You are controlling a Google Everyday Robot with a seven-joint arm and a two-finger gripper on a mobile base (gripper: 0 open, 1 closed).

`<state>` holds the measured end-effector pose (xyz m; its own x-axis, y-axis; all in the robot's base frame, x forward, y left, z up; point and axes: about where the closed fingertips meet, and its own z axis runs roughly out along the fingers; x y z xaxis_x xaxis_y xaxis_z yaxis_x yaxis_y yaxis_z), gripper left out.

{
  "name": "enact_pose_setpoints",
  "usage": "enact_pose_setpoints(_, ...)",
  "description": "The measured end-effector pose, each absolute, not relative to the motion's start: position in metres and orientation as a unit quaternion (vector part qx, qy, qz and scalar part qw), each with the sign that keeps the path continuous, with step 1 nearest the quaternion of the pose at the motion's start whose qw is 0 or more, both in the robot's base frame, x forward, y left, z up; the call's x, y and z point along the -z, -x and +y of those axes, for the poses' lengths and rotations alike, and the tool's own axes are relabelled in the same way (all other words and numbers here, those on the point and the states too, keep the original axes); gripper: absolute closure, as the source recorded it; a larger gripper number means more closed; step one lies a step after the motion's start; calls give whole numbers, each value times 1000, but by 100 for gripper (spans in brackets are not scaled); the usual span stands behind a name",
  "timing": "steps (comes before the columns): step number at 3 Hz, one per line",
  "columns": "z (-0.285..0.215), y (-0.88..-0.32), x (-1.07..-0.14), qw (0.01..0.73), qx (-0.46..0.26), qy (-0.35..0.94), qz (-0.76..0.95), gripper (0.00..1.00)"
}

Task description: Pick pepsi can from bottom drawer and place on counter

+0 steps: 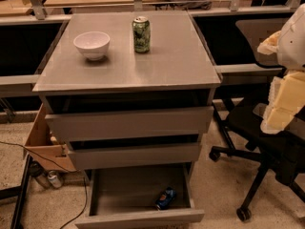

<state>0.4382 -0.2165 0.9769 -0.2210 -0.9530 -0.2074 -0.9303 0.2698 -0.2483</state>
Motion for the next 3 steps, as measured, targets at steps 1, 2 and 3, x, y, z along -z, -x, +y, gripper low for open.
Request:
enact_pose_setpoints(1, -216, -438, -977, 160, 35, 603, 781, 0)
enact_pose_setpoints(2, -214, -438, -975, 178, 27, 594, 784, 0)
enact_pose_setpoints(3, -200, -440, -961, 200, -10, 566, 800, 0)
